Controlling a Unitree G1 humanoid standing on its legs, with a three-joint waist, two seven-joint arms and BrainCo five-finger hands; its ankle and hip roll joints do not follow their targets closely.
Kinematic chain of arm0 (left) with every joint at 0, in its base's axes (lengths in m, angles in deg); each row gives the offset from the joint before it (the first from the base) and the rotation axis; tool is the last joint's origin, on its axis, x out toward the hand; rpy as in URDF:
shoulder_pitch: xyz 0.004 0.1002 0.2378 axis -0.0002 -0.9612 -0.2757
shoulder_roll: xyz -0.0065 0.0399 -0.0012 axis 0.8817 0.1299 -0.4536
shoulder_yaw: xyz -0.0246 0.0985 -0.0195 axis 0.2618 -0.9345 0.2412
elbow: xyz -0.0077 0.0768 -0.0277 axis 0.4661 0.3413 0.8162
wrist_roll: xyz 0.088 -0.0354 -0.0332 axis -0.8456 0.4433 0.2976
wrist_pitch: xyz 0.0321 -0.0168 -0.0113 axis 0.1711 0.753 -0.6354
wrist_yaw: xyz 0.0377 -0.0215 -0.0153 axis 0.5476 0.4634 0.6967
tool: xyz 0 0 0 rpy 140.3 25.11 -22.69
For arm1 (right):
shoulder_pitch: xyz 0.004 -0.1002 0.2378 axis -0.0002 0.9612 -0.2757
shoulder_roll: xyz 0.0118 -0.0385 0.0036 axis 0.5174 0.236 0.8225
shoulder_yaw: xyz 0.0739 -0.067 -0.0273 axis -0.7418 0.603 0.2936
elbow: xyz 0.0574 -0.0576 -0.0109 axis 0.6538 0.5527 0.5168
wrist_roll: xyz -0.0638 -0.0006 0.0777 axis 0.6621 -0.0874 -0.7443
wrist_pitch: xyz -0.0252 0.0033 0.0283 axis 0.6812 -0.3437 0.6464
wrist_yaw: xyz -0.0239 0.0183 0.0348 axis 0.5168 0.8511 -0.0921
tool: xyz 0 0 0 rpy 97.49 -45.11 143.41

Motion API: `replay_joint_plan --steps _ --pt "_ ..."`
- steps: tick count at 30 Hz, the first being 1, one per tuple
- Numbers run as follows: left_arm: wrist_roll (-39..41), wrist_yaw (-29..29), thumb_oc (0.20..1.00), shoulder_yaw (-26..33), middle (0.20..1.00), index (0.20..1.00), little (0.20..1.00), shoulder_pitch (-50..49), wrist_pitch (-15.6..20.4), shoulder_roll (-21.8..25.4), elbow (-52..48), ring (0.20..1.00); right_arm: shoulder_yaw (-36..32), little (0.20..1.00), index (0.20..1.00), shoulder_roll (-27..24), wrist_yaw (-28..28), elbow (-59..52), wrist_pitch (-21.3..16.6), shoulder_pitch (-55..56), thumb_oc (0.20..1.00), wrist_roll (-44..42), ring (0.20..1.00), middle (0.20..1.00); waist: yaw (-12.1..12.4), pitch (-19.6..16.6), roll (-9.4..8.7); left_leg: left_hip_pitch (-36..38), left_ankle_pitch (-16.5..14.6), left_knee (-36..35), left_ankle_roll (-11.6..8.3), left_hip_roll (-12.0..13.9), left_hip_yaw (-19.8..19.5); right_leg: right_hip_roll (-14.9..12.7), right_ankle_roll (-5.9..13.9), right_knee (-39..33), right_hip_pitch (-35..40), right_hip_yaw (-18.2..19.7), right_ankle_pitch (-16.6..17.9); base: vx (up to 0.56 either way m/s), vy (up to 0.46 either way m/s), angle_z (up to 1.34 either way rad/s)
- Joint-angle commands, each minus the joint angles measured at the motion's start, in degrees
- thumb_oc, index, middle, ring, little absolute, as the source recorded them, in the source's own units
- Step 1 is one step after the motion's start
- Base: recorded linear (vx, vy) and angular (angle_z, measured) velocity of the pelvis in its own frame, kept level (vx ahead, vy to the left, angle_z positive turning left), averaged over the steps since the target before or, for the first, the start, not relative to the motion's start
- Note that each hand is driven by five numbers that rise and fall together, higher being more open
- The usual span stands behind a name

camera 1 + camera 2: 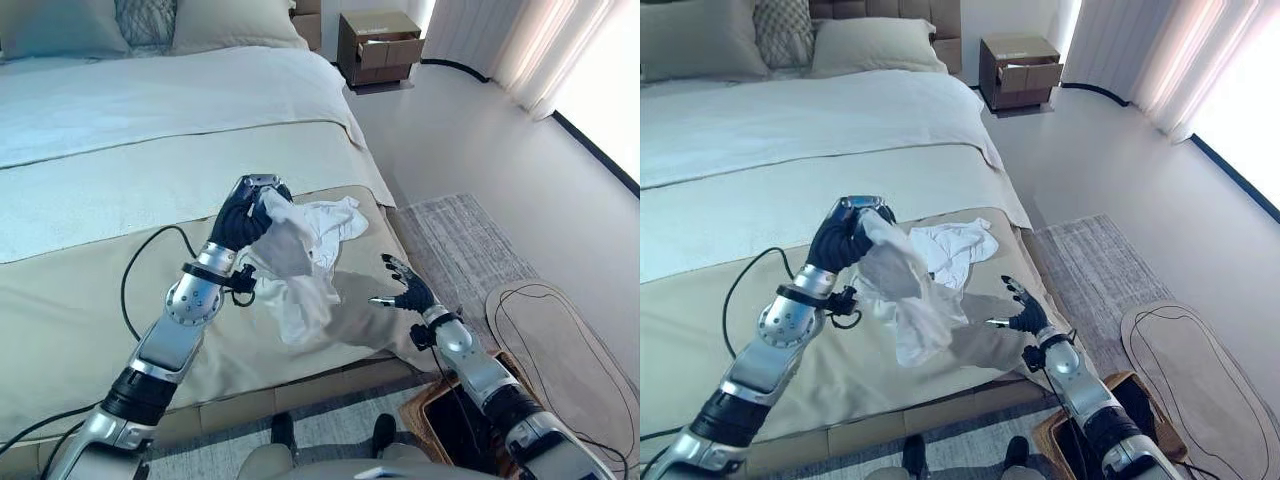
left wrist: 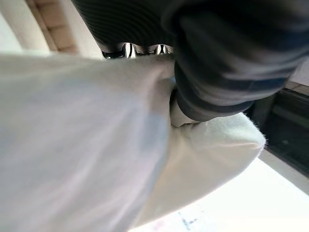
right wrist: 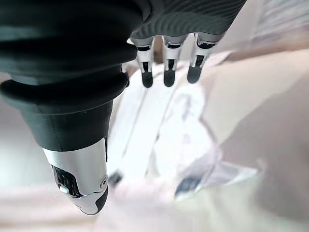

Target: Pick up clothes into the bucket

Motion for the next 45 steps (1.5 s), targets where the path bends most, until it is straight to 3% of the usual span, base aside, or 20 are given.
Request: replay_joint_plan --steps 1,6,11,23,25,33,45 --pt "3.15 0.36 0.200 -1.96 0.200 0.200 0.200 6.17 3.42 -2.53 -1.35 0.200 3.38 1.000 1.000 2.02 2.01 -3.46 -1.90 -5.86 1.000 -0.28 1.000 1.000 1.54 -2.80 -0.97 1.00 -3.96 3.46 0.45 0.26 1.28 -2.86 3.71 1.95 0.73 -0.94 0.10 0.04 -0.007 -0.05" --pt "5.57 1.06 0.200 -6.09 0.200 0.200 0.200 6.55 2.57 -6.63 -1.03 0.200 8.45 1.000 1.000 7.09 3.35 -2.32 -1.25 -9.13 1.000 -1.39 1.000 1.000 2.17 -3.50 -1.05 1.85 -4.46 3.80 0.53 0.36 1.07 -2.69 3.47 1.99 1.90 -1.21 -0.43 0.04 -0.011 -0.01" --pt "5.62 -0.43 0.200 -8.90 0.200 0.200 0.200 8.77 1.77 -8.70 -1.65 0.200 10.69 1.000 1.000 10.58 1.32 -2.68 -0.80 -11.70 1.000 -0.91 1.000 1.000 2.27 -3.80 -1.01 2.14 -4.69 4.07 0.55 0.46 0.85 -2.61 3.45 1.91 2.51 -1.39 -0.62 0.01 -0.003 0.00" --pt "6.90 -1.56 0.200 -12.16 0.200 0.200 0.200 12.17 0.70 -10.88 -3.88 0.200 12.58 1.000 1.000 12.45 -0.67 -4.02 0.23 -13.02 1.000 -1.43 1.000 1.000 2.15 -4.17 -1.15 1.84 -4.57 3.92 0.70 0.29 0.32 -2.52 3.37 1.78 2.50 -1.58 -0.63 0.00 -0.001 0.01" --pt "7.08 -1.54 0.200 -12.52 0.200 0.200 0.200 12.76 0.60 -10.90 -4.10 0.200 12.58 0.200 0.200 12.64 -0.93 -3.58 0.26 -12.82 0.200 -1.97 0.200 0.200 2.15 -4.30 -1.14 1.87 -4.51 3.90 0.68 0.34 0.21 -2.53 3.38 1.74 2.66 -1.73 -0.71 0.00 0.000 0.00" --pt "7.30 -1.61 0.200 -11.81 0.200 0.200 0.200 12.28 0.74 -10.35 -4.13 0.200 11.01 0.200 0.200 12.25 -1.39 -1.96 0.29 -10.46 0.200 -4.20 0.200 0.200 2.05 -4.67 -1.03 1.96 -4.52 4.00 0.70 0.18 0.00 -2.68 3.37 1.82 2.97 -1.88 -0.72 0.00 0.000 0.00" --pt "6.48 -1.74 0.200 -3.56 0.200 0.200 0.200 3.59 2.42 -8.06 -3.19 0.200 -2.41 0.200 0.200 5.01 -3.32 -1.84 -0.96 2.87 0.200 -6.53 0.200 0.200 0.88 -5.17 -1.45 2.26 -4.63 3.69 0.70 0.16 0.42 -2.68 3.68 1.68 2.93 -1.66 -0.43 0.00 0.002 0.01"
